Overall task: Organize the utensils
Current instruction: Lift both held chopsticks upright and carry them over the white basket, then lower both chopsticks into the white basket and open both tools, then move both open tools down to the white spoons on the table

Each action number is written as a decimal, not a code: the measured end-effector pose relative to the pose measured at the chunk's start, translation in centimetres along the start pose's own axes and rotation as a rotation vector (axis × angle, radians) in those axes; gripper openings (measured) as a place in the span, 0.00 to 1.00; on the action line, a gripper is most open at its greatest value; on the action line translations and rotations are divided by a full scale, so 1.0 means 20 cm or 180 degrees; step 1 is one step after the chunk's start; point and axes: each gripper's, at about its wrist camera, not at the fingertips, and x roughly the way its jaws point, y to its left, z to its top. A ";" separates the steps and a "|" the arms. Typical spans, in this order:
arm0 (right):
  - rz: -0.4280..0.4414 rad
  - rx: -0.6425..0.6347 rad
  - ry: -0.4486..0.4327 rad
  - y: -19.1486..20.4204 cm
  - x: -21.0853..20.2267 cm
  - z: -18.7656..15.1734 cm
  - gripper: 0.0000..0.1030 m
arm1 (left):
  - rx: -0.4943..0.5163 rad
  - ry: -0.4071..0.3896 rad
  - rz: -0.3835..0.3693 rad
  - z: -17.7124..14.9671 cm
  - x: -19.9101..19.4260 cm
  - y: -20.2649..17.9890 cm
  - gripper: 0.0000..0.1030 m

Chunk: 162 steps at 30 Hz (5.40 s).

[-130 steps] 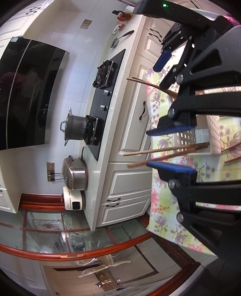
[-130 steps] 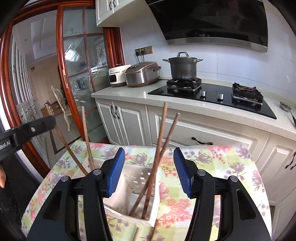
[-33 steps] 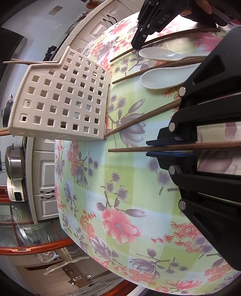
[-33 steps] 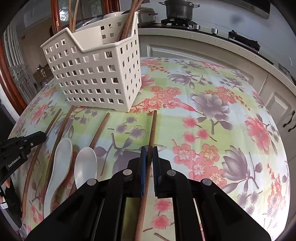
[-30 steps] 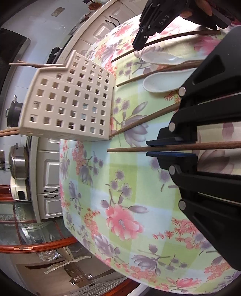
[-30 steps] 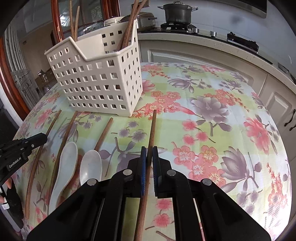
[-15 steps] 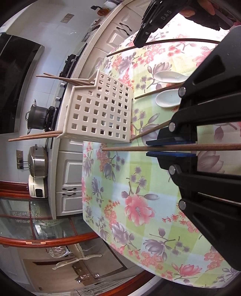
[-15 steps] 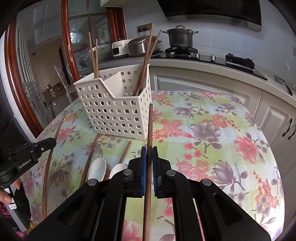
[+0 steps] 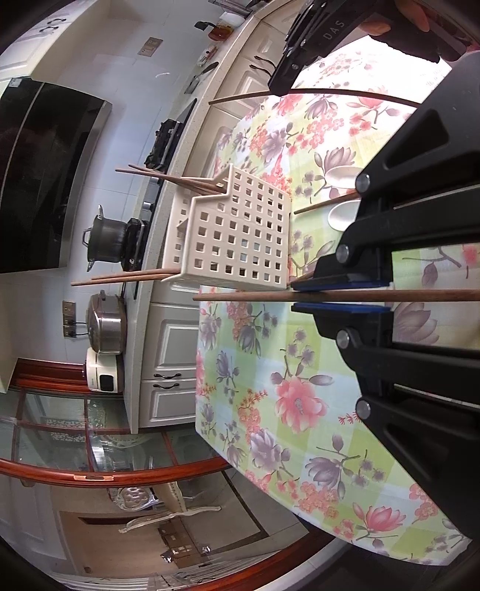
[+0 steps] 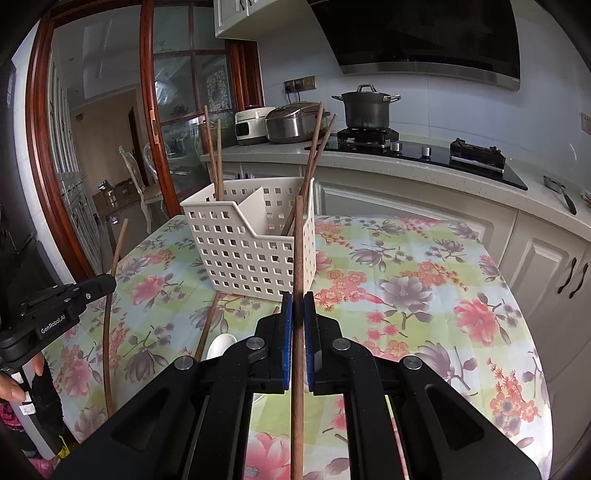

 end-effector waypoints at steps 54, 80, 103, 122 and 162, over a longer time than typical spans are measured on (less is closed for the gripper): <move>0.0076 -0.0261 -0.0552 0.14 -0.34 0.15 0.06 | 0.0265 -0.0643 -0.0063 0.12 -0.40 -0.12 0.06; 0.0007 -0.0152 -0.0781 0.12 -0.18 0.74 0.06 | 0.0394 -0.0787 -0.0280 0.83 -0.34 -0.25 0.06; 0.0142 0.0015 -0.0215 0.12 0.36 0.84 0.06 | 0.0293 -0.0337 -0.0267 1.04 0.26 -0.27 0.06; 0.0113 0.0092 -0.0173 0.02 0.34 0.67 0.31 | 0.0132 -0.0521 0.0106 0.82 0.19 -0.07 0.65; 0.0241 0.0400 0.0745 0.03 0.41 -0.25 0.43 | 0.0052 0.0328 0.0220 -0.23 0.29 -0.02 0.91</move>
